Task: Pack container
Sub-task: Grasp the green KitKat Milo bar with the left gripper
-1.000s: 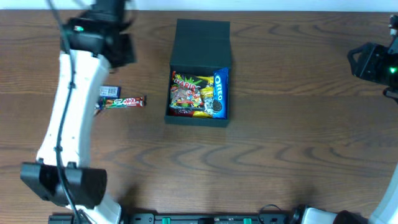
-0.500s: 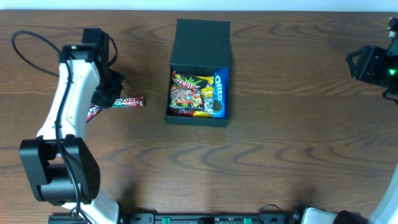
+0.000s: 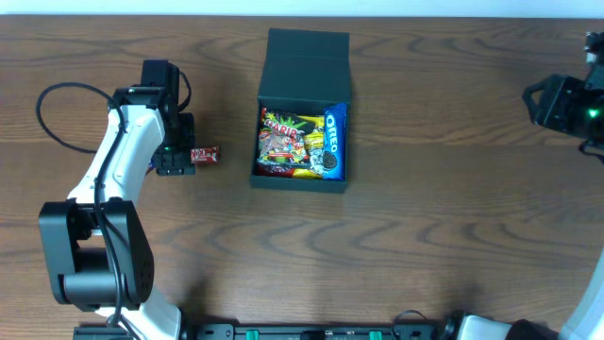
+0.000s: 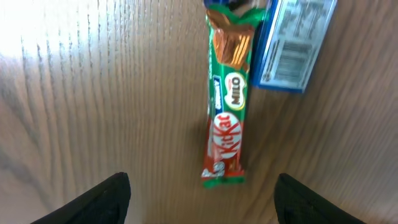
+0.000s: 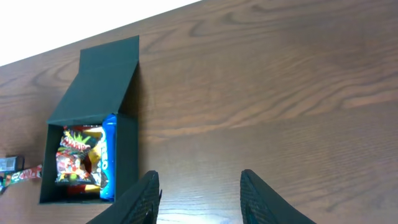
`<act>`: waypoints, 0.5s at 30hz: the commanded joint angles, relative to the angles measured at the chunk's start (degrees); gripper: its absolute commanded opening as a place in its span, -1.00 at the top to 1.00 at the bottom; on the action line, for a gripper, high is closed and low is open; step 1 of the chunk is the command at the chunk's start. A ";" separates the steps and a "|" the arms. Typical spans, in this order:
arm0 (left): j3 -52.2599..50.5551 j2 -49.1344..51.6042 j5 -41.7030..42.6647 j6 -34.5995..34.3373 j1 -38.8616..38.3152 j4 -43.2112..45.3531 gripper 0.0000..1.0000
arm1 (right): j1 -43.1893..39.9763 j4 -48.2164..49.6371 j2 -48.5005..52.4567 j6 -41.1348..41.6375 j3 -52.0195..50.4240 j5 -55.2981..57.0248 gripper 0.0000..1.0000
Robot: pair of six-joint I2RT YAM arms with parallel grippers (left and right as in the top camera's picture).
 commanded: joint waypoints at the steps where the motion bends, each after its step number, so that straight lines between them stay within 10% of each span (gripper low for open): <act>1: -0.42 1.77 -3.26 -3.54 -0.07 1.33 -0.47 | -0.44 -0.26 -0.35 -0.90 0.55 -0.22 0.16; 15: -0.39 11.15 -1.97 -0.85 -0.07 8.66 -0.36 | -0.44 -0.52 -0.35 -0.90 0.52 -0.20 0.15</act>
